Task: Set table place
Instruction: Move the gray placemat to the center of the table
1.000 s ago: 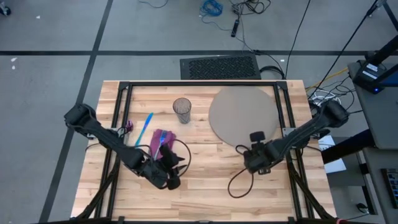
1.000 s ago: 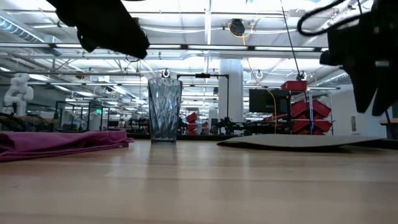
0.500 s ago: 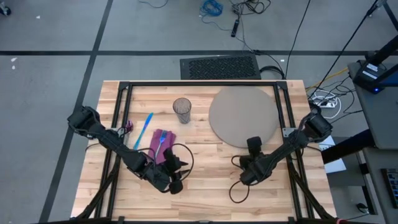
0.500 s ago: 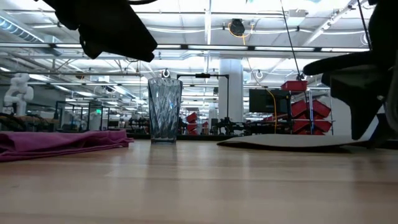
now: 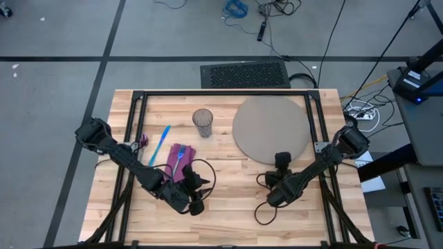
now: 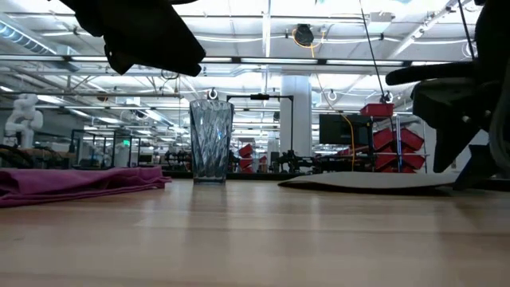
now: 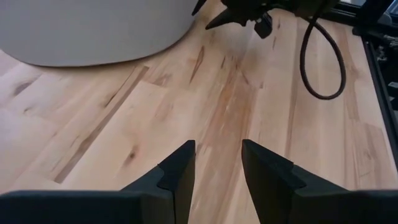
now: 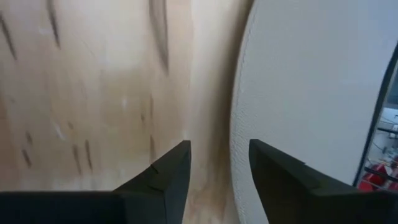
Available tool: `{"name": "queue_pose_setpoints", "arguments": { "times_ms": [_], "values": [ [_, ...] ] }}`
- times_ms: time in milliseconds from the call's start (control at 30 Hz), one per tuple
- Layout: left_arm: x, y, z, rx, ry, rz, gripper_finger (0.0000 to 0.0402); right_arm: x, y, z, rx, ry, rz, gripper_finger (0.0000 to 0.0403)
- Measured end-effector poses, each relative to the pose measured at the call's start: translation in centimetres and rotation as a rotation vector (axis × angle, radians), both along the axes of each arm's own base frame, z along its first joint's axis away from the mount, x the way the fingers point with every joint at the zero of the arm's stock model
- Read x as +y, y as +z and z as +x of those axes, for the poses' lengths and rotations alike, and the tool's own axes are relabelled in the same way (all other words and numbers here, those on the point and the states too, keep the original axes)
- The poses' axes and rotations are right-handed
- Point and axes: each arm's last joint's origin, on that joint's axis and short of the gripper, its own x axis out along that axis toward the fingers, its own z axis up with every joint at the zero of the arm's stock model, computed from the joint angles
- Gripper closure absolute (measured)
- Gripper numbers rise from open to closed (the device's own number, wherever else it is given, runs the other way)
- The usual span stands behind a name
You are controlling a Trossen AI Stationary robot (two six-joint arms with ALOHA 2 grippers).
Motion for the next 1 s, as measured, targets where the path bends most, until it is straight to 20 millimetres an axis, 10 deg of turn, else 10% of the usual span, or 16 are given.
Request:
{"name": "queue_pose_setpoints", "arguments": {
  "times_ms": [767, 1000],
  "values": [
    [-0.1, 0.3, 0.2, -0.035, 0.005, 0.015, 0.0285, -4.9, -2.1, 0.6, -0.072, -0.138, -0.090, 0.0249],
    [-0.1, 0.3, 0.2, -0.038, 0.006, 0.013, 0.0285, -5.6, -2.5, 1.1, -0.113, -0.157, -0.085, 0.0328]
  ]
}}
